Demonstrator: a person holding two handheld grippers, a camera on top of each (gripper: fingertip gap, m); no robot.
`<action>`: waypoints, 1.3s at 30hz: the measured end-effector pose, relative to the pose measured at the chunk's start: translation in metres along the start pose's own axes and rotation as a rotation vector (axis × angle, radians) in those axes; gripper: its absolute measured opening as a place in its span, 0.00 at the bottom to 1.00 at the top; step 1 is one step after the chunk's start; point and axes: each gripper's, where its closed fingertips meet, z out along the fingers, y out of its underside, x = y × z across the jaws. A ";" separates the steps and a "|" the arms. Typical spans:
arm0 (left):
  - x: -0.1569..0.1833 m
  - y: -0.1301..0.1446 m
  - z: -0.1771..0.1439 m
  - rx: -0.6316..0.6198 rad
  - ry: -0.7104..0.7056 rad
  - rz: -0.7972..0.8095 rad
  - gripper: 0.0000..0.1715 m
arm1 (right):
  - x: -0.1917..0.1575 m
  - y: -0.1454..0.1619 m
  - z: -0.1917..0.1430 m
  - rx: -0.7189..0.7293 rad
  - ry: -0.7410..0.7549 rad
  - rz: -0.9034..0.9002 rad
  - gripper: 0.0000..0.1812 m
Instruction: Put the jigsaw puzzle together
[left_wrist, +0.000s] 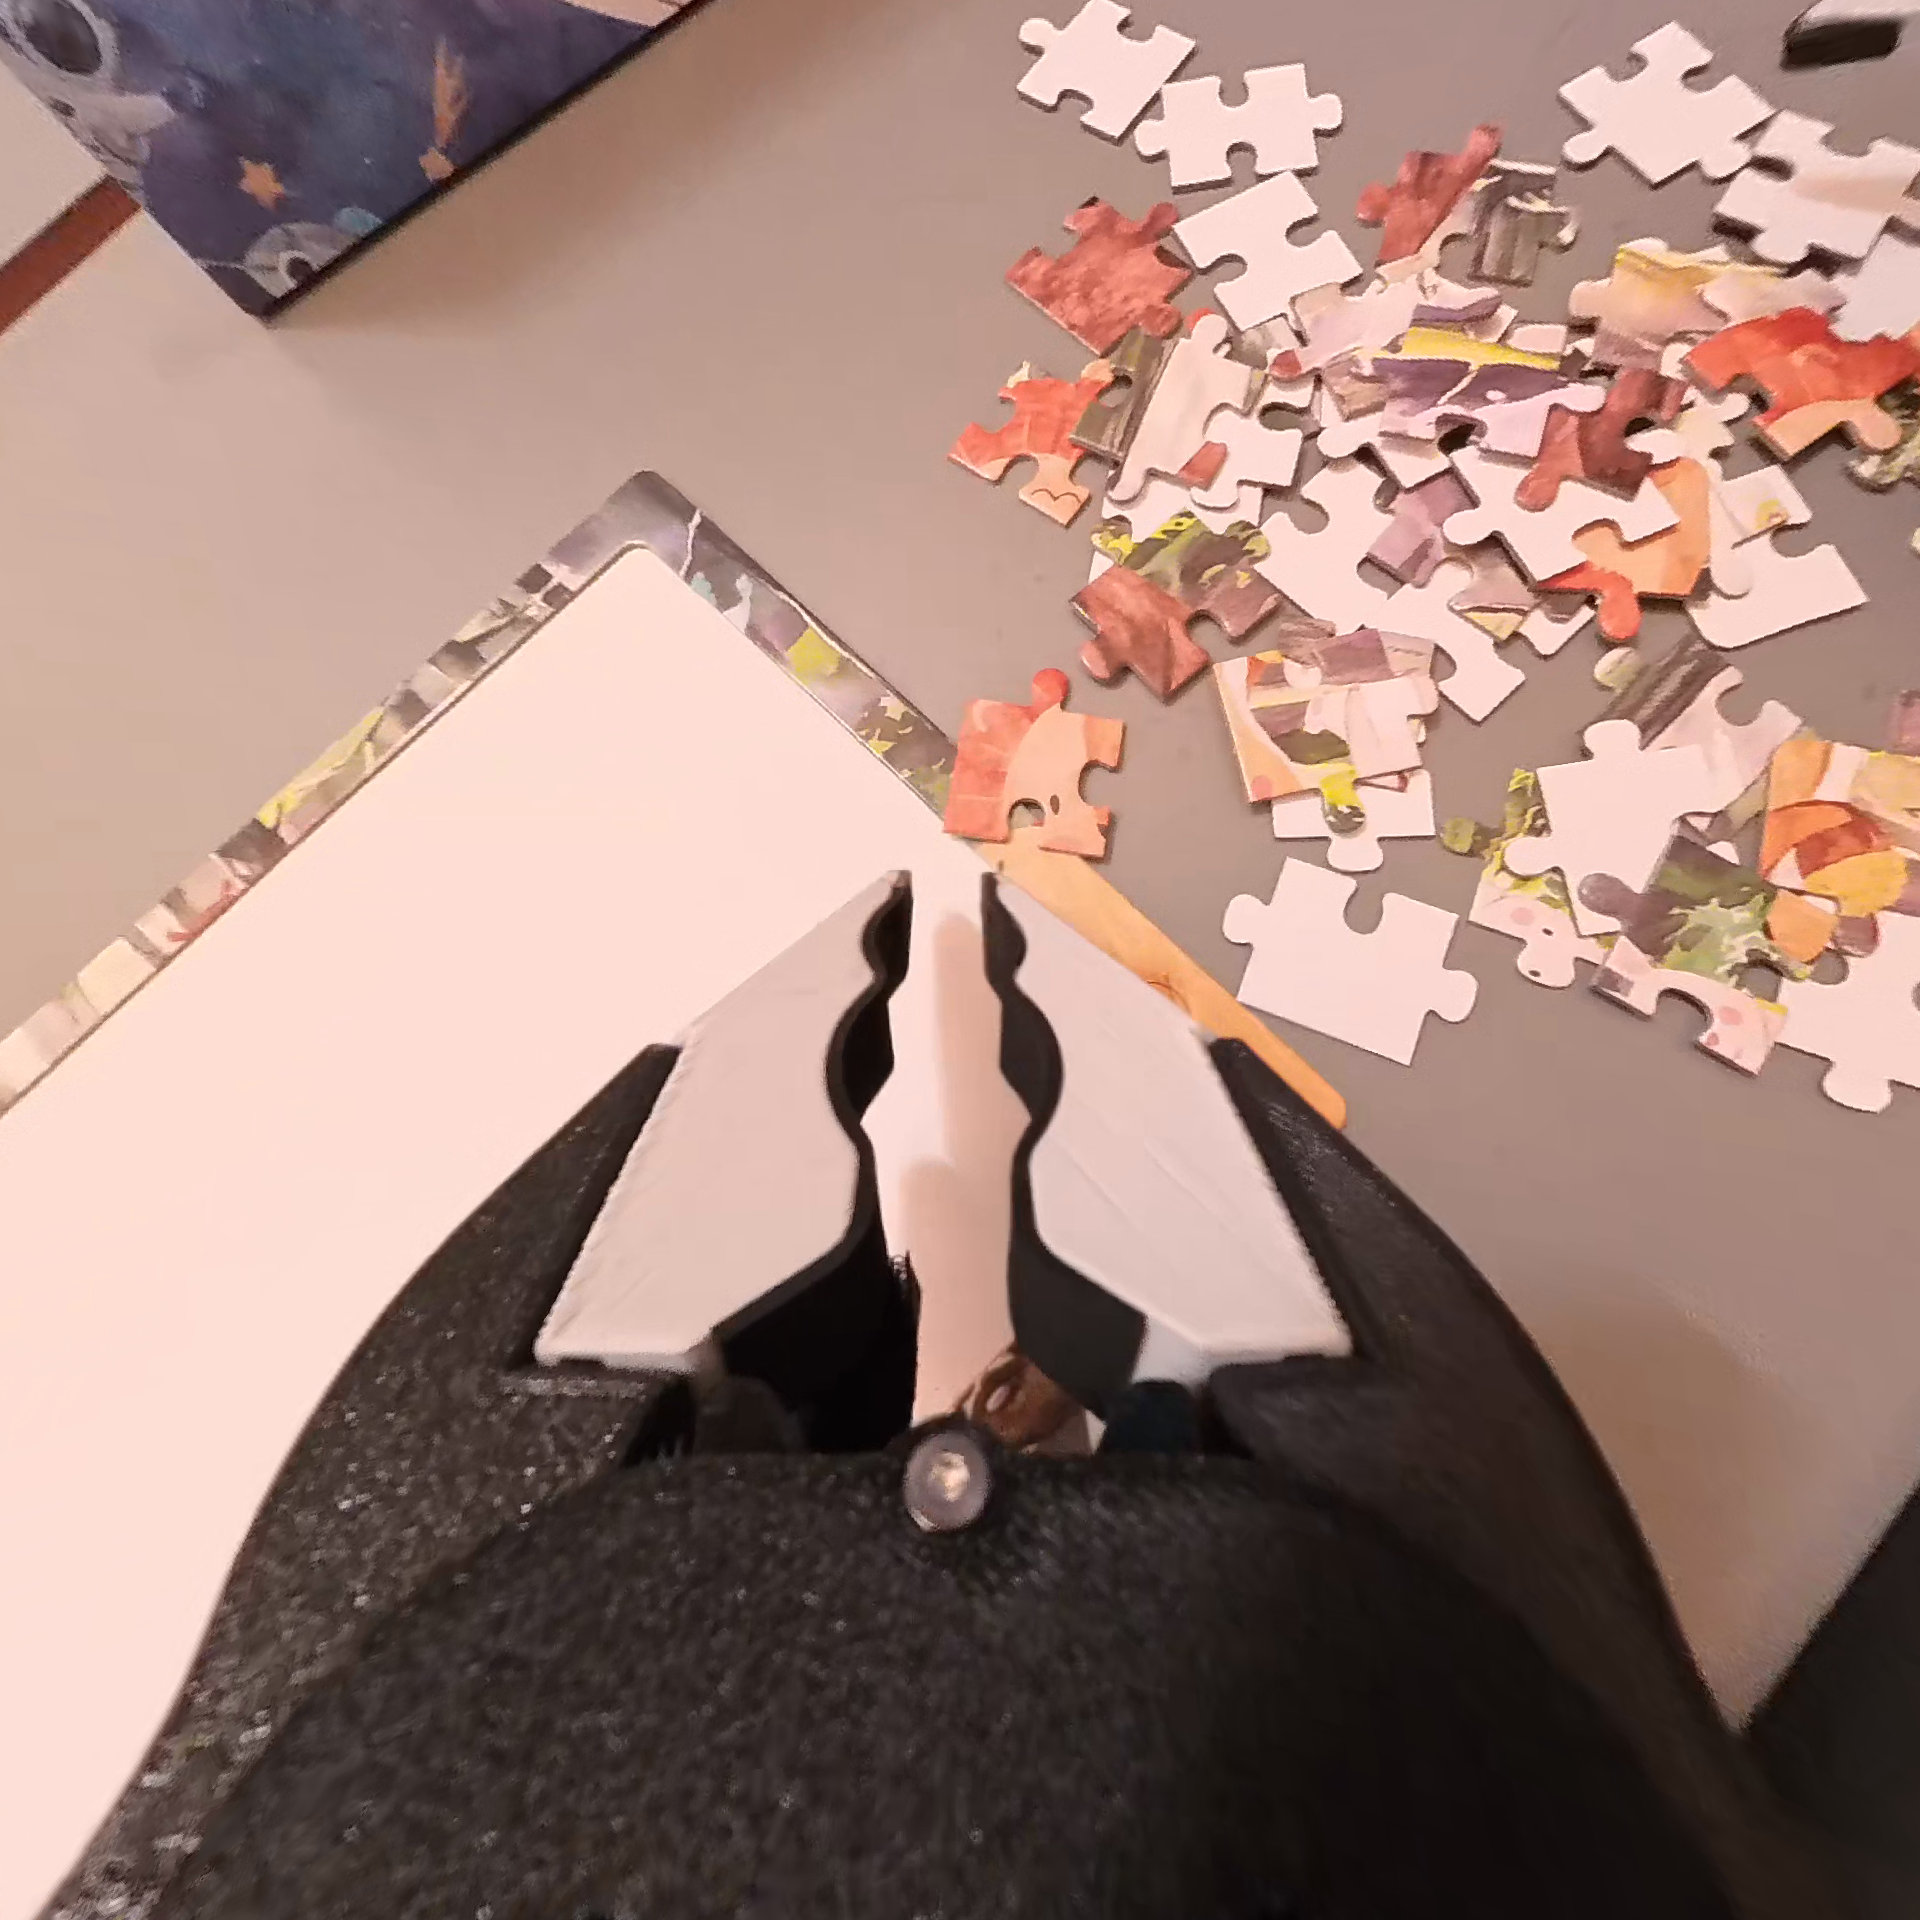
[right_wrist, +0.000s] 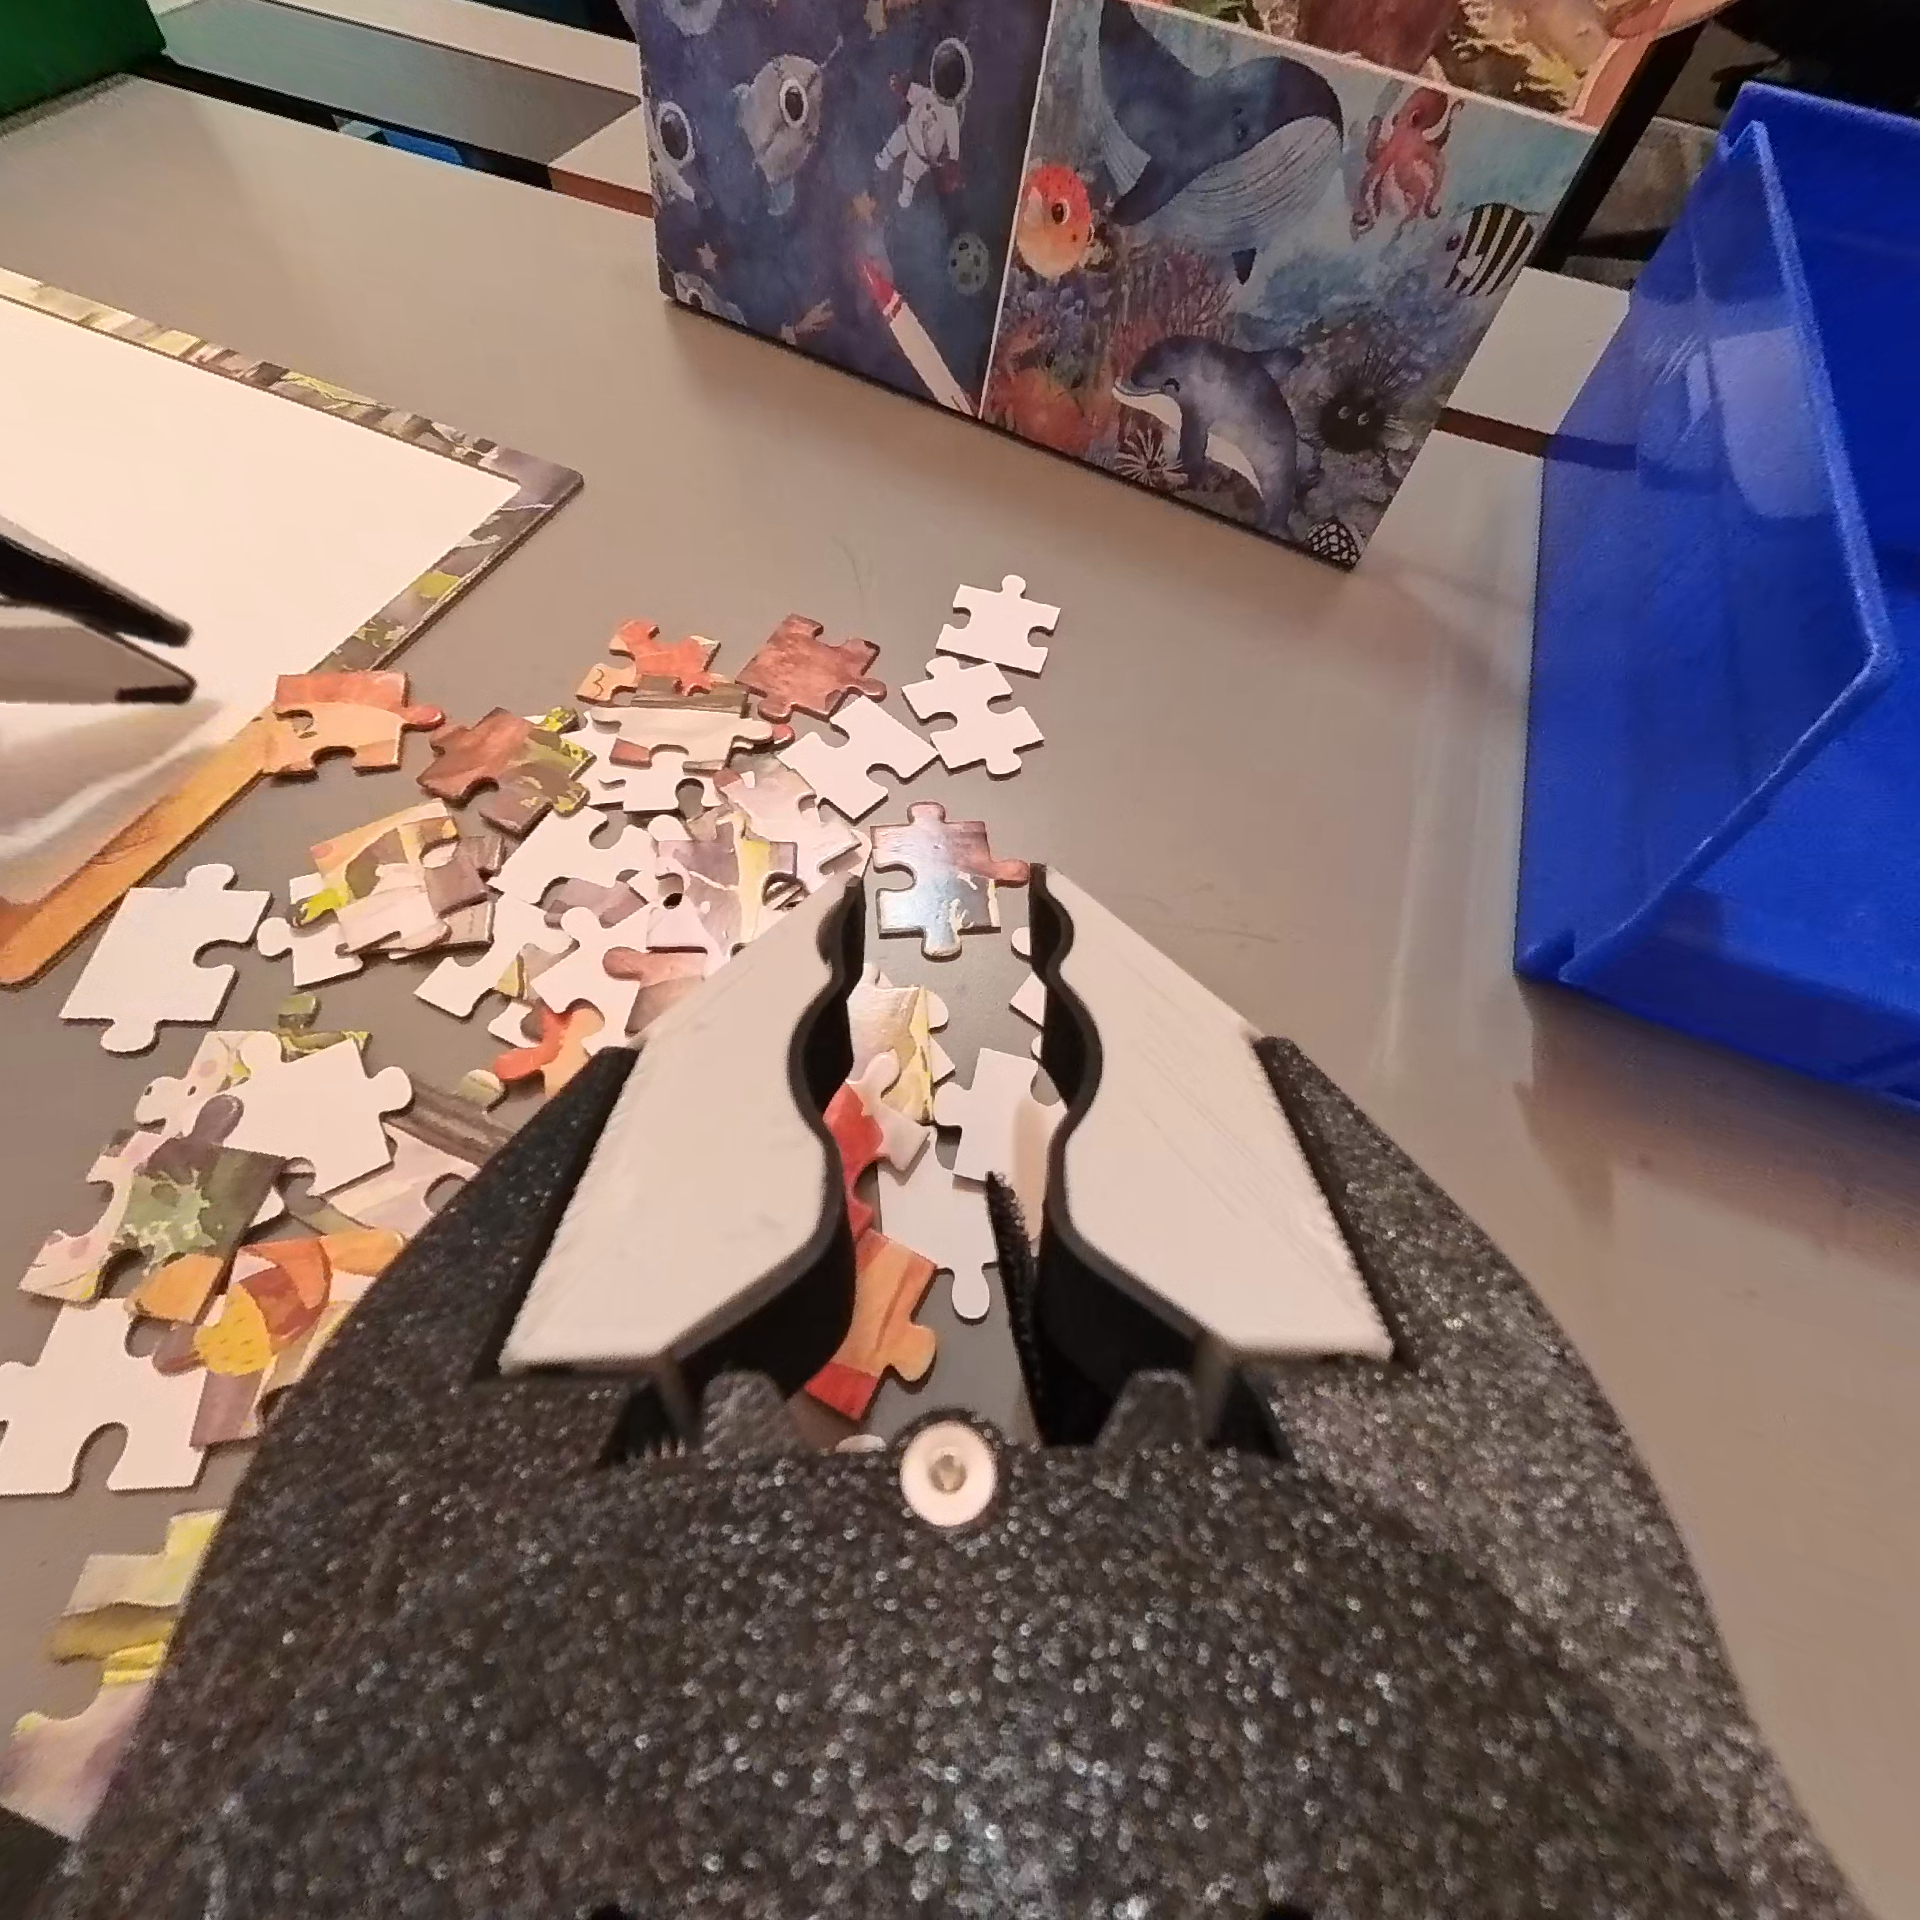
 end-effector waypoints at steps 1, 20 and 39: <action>0.002 0.001 0.001 0.003 0.021 -0.008 0.12 | 0.000 0.000 0.000 -0.002 -0.001 -0.001 0.18; 0.013 -0.006 0.017 -0.014 -0.013 0.052 0.20 | -0.001 0.001 0.000 -0.005 -0.006 -0.002 0.18; -0.171 0.123 -0.084 -0.061 -0.520 -0.542 0.28 | -0.002 0.006 0.003 -0.033 0.000 -0.019 0.18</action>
